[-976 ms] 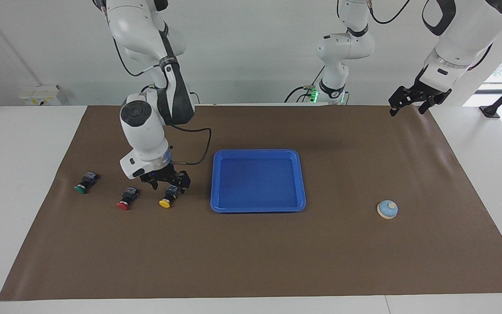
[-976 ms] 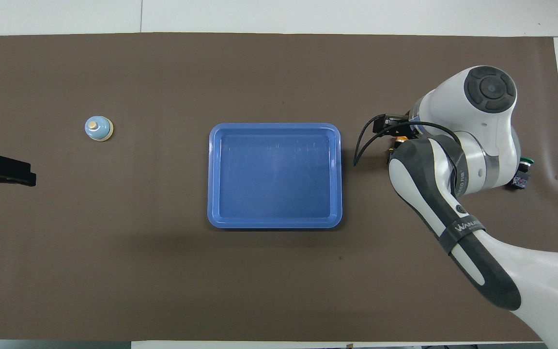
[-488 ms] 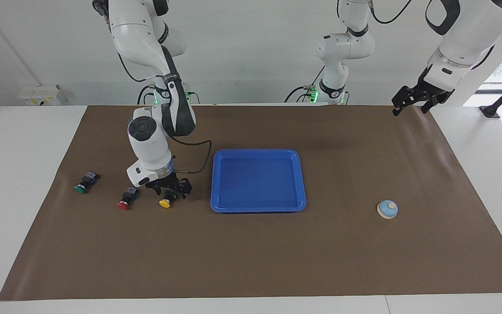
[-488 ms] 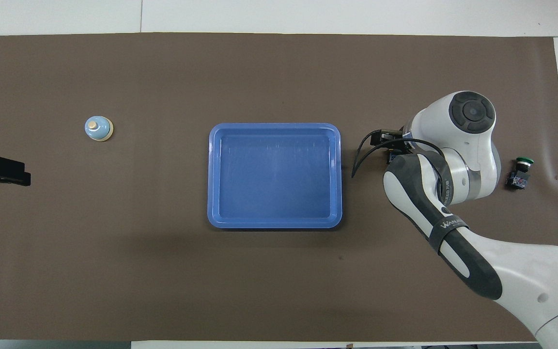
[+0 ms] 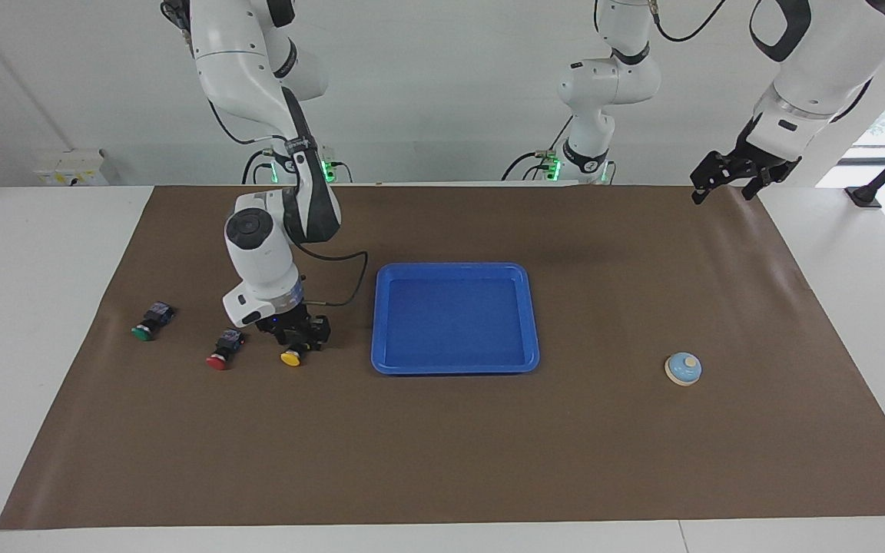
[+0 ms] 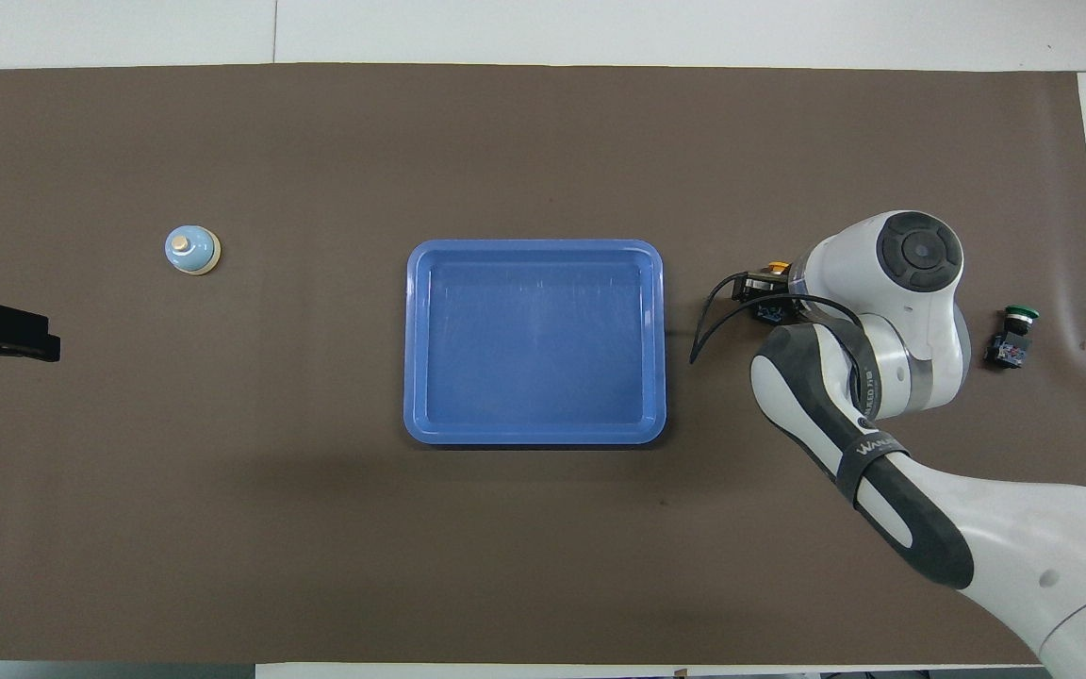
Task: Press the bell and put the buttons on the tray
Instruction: 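Carry the yellow button into the tray and release it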
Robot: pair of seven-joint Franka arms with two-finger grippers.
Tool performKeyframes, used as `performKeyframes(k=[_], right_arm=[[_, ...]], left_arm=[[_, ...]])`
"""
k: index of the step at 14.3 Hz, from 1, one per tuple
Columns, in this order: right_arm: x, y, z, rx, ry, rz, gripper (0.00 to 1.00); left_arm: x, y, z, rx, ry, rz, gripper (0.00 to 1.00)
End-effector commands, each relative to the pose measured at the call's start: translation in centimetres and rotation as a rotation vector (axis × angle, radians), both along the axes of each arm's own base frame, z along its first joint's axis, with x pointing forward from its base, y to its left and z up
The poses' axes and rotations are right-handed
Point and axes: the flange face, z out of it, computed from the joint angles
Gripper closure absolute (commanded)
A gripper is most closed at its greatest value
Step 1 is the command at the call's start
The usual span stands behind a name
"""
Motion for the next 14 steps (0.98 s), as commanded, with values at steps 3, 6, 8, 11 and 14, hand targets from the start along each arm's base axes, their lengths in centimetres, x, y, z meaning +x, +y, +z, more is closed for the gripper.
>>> performKeyframes(k=[3,6,8,11,14], right_arm=[[0.1,0.4,2.0,0.007,-0.026,0.020,1.00],[1.6,1.7,6.1,0.001,0.007,0.034,1.00],[2.3,4.8,10.2,-0.002,0.045,0.022,1.00],[1.0,13.3,14.8,-0.003,0.078,0.002,1.00],[-2.2,20.0,14.7,-0.004,0.076,-0.024,1.00]], left_arm=[[-0.1,0.2,0.4,-0.007,0.004,0.010,0.00],[-0.1,0.1,0.4,-0.007,0.004,0.009,0.00],[-0.1,0.1,0.4,-0.009,0.004,0.009,0.00],[-0.1,0.1,0.4,-0.007,0.004,0.009,0.00],[-0.1,0.1,0.4,-0.009,0.004,0.011,0.00]])
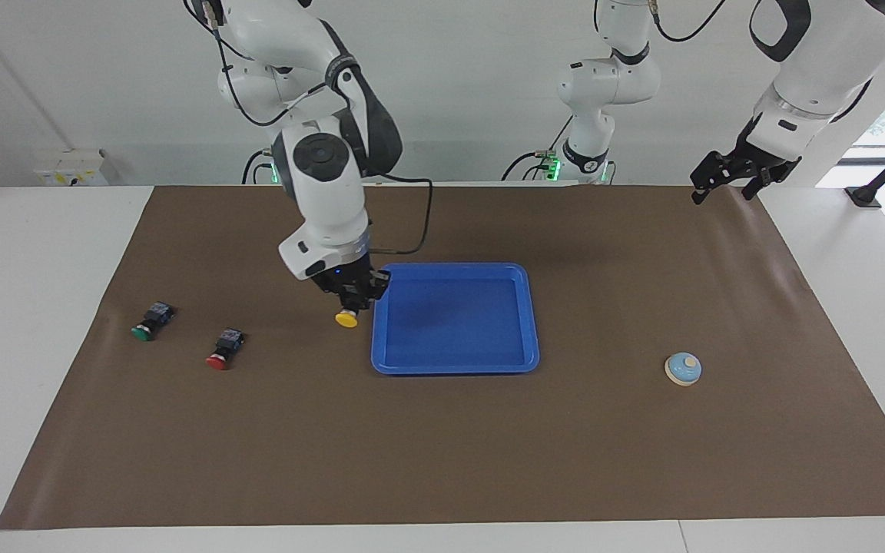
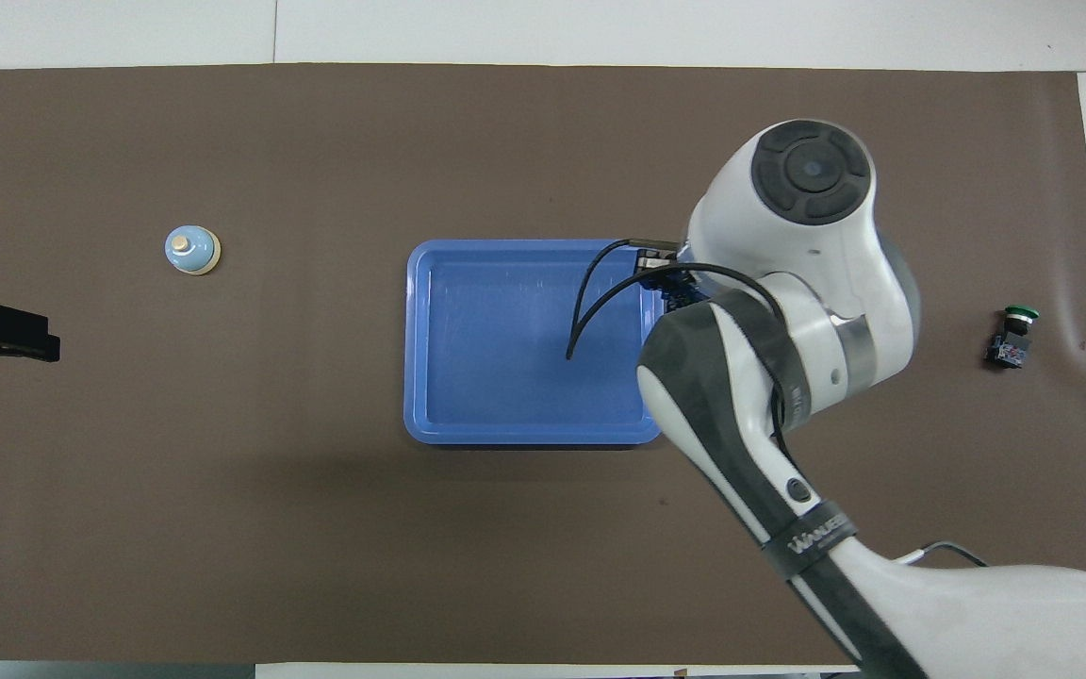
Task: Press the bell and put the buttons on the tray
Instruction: 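Carry the yellow button into the tray and release it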
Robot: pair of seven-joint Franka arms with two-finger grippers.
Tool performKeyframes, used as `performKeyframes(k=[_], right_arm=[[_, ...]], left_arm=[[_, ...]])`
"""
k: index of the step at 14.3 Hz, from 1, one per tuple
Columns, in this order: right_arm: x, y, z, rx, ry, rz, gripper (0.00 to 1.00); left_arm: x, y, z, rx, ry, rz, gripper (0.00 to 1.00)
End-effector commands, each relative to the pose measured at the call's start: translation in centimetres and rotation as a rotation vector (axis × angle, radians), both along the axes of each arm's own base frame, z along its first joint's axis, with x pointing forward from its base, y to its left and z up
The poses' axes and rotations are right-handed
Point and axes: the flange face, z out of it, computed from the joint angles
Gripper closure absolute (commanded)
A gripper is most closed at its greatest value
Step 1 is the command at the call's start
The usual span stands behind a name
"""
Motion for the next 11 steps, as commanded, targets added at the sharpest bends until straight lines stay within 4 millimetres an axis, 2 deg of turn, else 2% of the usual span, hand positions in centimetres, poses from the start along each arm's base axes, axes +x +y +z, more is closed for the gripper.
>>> performKeyframes(k=[1,3,4,7,11], right_arm=[[-2.0,3.9,-0.7,0.000,0.019,-0.019,1.00],[-3.8,5.9,-2.8,0.000,0.016,-0.042,1.00],[-4.8,6.7,-4.6,0.004,0.006,-0.052,1.00],[-6.1,6.3,-8.3,0.010,-0.004,-0.062,1.00],[-6.3,5.9,-11.1,0.026,-0.025,-0.069,1.00]], left_arm=[[-0.1,0.1,0.4,-0.007,0.004,0.010,0.00],[-0.1,0.0,0.4,-0.007,0.004,0.007,0.00],[-0.1,0.1,0.4,-0.009,0.005,0.008,0.00],[-0.1,0.1,0.4,-0.009,0.004,0.010,0.00],[-0.1,0.0,0.4,-0.009,0.004,0.008,0.00]])
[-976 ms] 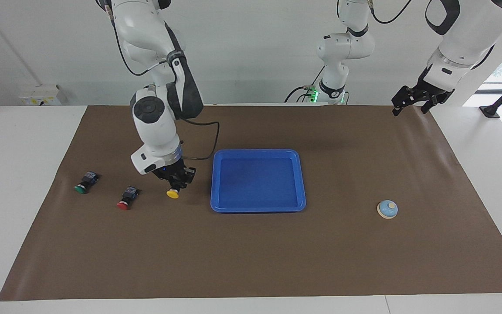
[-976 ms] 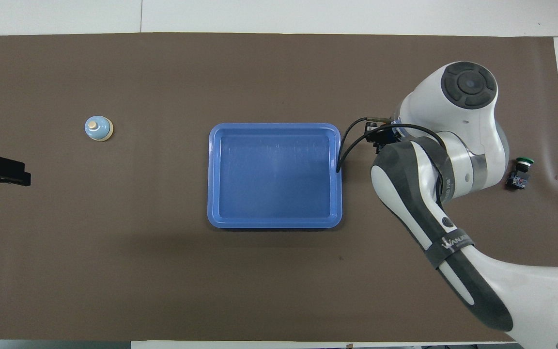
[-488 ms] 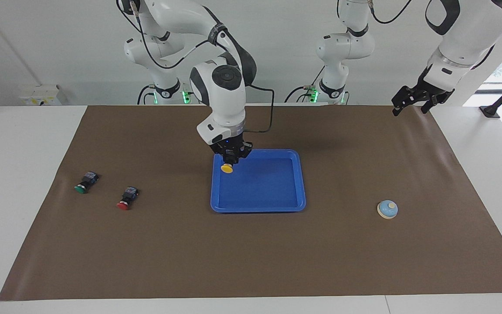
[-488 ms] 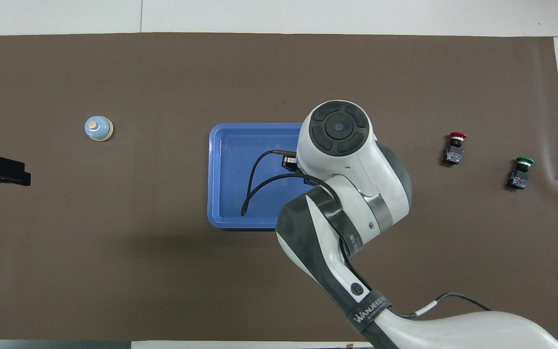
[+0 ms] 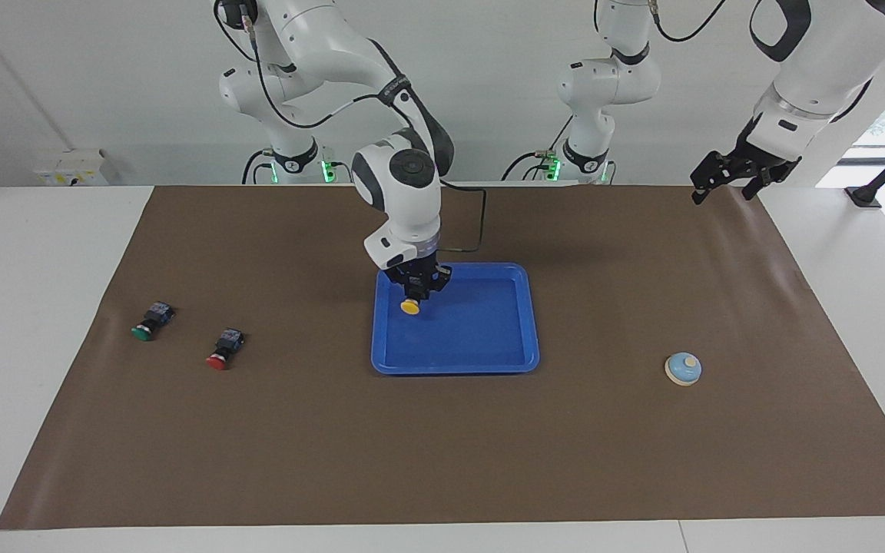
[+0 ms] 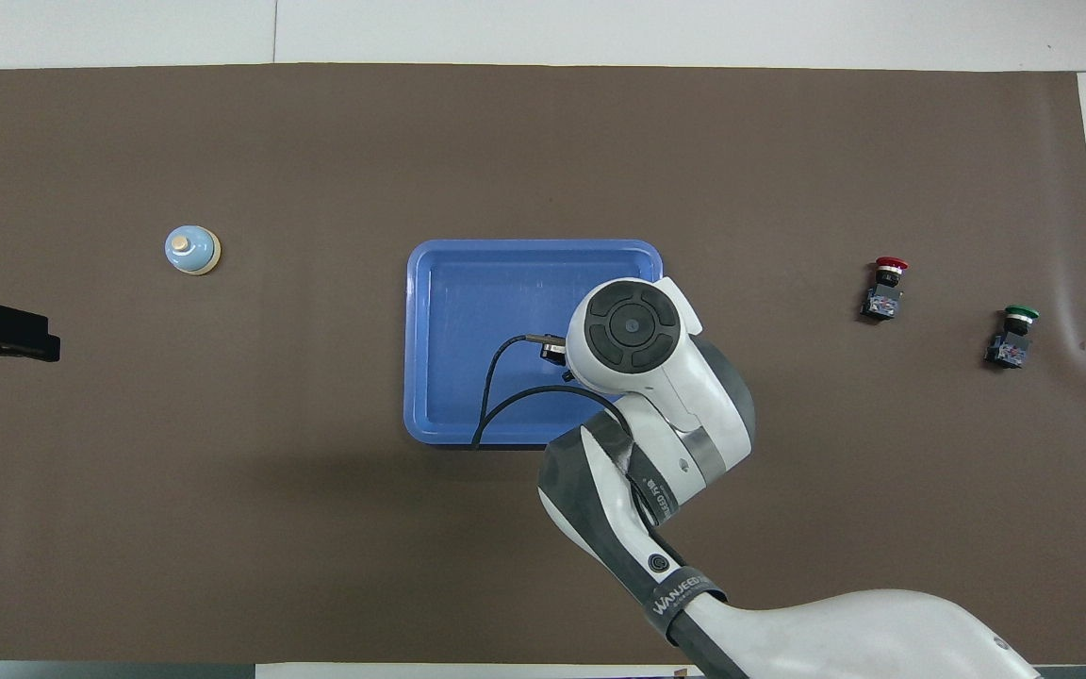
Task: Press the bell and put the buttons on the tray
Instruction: 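Carry the yellow button into the tray and release it, then return the right gripper to the red-capped button and grasp it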
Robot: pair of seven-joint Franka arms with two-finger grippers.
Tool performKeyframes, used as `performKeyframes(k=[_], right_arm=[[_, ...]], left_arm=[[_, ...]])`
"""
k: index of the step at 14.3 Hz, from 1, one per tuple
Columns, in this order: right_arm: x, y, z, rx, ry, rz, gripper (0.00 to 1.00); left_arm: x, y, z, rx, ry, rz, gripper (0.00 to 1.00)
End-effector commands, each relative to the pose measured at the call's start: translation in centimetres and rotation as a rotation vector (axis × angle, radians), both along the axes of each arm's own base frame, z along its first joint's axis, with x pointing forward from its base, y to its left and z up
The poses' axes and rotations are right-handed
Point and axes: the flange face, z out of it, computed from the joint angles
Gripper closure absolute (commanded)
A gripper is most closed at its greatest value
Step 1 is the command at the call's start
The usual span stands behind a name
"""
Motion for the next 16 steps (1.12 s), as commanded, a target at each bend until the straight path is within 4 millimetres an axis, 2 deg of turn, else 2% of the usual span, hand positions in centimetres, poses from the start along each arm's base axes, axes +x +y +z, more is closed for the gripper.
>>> performKeyframes(k=[1,8,9,10,11,12,14,16], right_arm=[[-0.2,-0.6,-0.9,0.020,-0.017,-0.022,1.00],[-0.1,-2.9,-3.4,0.022,-0.020,-0.055,1.00],[-0.2,-2.8,-3.4,0.021,-0.018,-0.058,0.92],[-0.3,-2.7,-3.4,0.021,-0.017,-0.068,0.62],[-0.4,-2.7,-3.4,0.017,-0.012,-0.079,0.28],[-0.4,-2.6,-3.2,0.015,-0.009,-0.094,0.01],[-0.2,-2.7,-2.7,0.005,0.008,-0.118,0.00],[0.6,-3.4,-0.2,-0.001,0.013,-0.132,0.00]], left_arm=[[-0.1,0.0,0.4,-0.009,0.004,0.009,0.00],[-0.1,0.1,0.4,-0.007,0.004,0.008,0.00],[-0.1,0.1,0.4,-0.009,0.005,0.010,0.00],[-0.1,0.0,0.3,-0.009,0.005,0.007,0.00],[-0.1,0.1,0.4,-0.009,0.005,0.010,0.00],[-0.1,0.1,0.4,-0.009,0.004,0.010,0.00],[-0.1,0.1,0.4,-0.007,0.004,0.010,0.00],[-0.1,0.0,0.4,-0.009,0.004,0.007,0.00]])
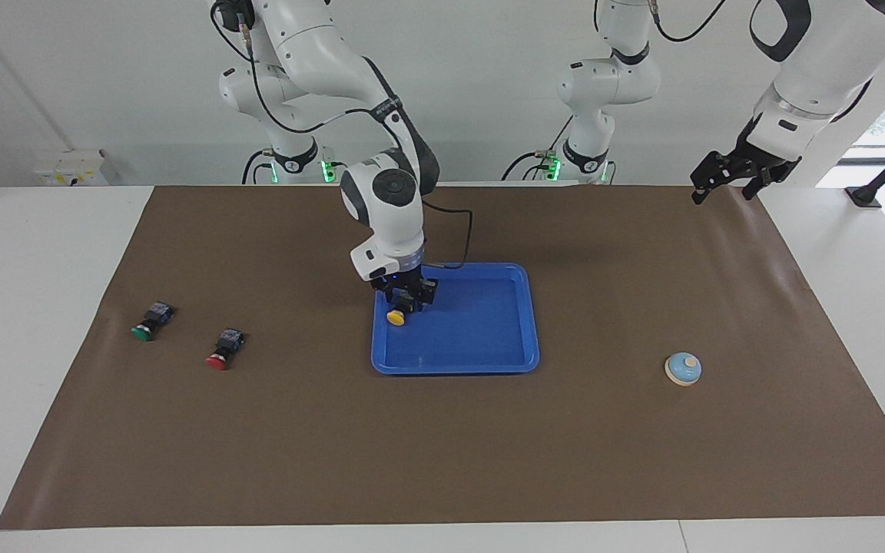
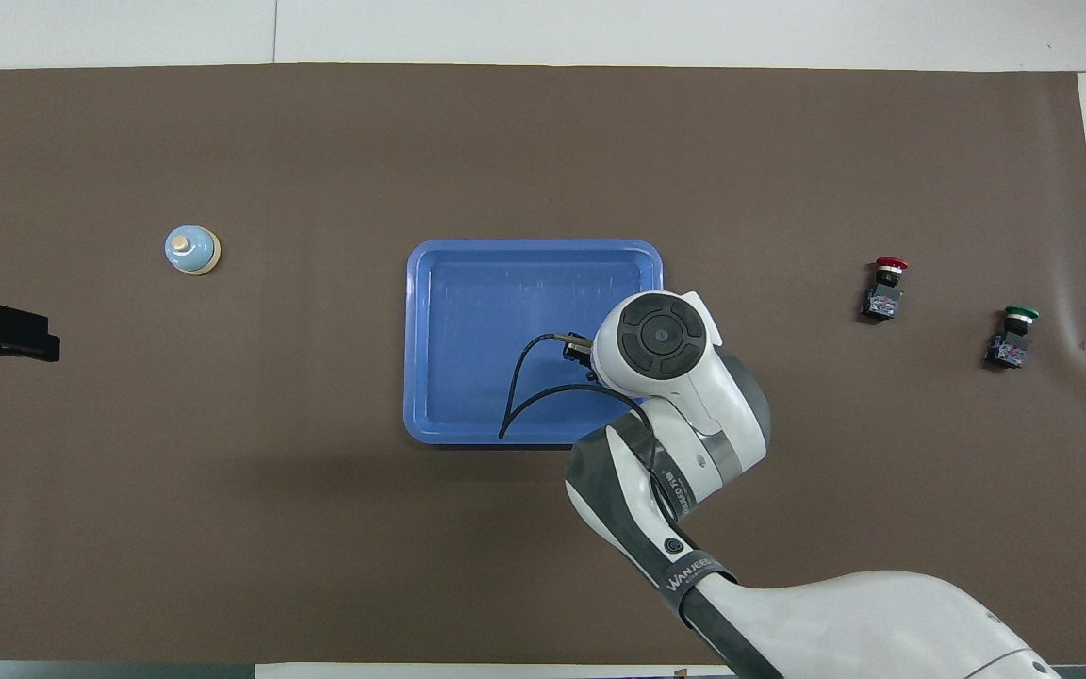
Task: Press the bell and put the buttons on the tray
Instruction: 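Return the right gripper to the red-capped button and grasp it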
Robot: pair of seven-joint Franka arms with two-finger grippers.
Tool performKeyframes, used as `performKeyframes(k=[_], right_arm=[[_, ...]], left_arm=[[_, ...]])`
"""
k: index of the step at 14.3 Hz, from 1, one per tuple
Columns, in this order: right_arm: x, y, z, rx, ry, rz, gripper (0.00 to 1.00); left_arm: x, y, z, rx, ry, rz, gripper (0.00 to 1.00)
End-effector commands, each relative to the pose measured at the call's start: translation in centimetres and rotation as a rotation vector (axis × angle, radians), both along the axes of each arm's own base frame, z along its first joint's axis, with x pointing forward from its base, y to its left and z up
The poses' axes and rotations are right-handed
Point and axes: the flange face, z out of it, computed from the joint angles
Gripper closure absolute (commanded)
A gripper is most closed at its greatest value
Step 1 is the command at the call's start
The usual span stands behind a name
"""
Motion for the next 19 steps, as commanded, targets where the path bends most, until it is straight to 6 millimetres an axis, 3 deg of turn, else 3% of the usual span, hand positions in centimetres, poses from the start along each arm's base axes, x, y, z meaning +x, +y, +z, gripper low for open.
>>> performKeyframes(k=[1,4,6,8,12,14,16,19], right_arm=[[1.3,-1.8,4.4,0.000,0.010,-0.047,0.00],[4.0,-6.4,10.1,0.011,-0.017,-0.064,0.00],[6.1,-11.6,12.4,0.002,-0.029,-0.023,0.00],[7.7,-18.2,13.0,-0.006,-0.018,0.004,0.00],[8.3,-28.5,11.7,-0.013,-0.005,-0.017,0.00],[7.9,-32.7,10.3,-0.013,-0.021,0.005,0.00],[7.5,-34.8,8.7,-0.016,-0.050,0.002,0.00],[8.4,-35.3,4.8,-0.016,-0.077,0.002,0.00]], left_arm=[[-0.1,0.0,0.4,-0.009,0.004,0.008,0.00],[-0.1,0.0,0.4,-0.009,0.004,0.007,0.00],[-0.1,0.1,0.4,-0.007,0.004,0.008,0.00],[-0.1,0.0,0.4,-0.009,0.004,0.008,0.00],[-0.1,0.0,0.4,-0.009,0.004,0.008,0.00],[-0.1,0.0,0.4,-0.009,0.004,0.008,0.00],[-0.1,0.0,0.4,-0.007,0.004,0.007,0.00],[-0.1,0.0,0.4,-0.009,0.005,0.008,0.00]])
